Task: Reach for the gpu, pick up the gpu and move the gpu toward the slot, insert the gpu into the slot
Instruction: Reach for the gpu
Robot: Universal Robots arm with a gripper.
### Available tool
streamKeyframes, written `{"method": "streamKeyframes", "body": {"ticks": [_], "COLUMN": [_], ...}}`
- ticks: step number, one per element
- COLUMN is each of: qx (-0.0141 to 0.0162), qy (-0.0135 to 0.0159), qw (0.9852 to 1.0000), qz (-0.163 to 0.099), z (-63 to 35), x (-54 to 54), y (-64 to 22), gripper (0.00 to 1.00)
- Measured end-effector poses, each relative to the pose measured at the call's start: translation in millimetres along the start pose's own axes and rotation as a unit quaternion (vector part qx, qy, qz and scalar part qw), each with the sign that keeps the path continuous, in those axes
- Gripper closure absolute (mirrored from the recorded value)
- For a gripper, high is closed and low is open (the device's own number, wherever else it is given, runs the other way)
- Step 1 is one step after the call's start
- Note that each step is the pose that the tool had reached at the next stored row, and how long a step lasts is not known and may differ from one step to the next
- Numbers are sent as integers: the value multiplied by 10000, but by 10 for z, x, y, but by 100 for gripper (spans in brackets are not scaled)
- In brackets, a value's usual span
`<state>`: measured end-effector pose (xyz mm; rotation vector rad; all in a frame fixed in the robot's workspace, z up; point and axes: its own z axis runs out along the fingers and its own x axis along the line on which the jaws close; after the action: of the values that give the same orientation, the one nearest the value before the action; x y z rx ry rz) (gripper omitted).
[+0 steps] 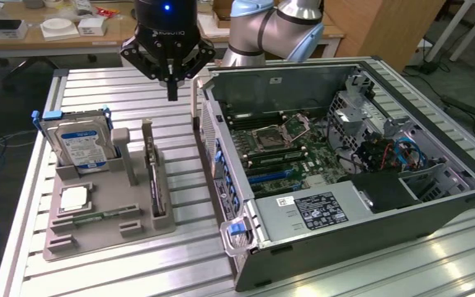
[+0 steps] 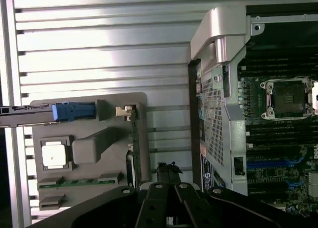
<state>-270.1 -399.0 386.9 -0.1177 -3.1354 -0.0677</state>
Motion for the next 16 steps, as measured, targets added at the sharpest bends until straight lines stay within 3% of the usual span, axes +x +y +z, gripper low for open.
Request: {"method": "streamKeyframes", "body": {"ticks": [16], "qx": [1], "qy": [15], "qw": [10000], "qz": [0], "z": [4], "x": [86], "y": [-7], "gripper": [90]}}
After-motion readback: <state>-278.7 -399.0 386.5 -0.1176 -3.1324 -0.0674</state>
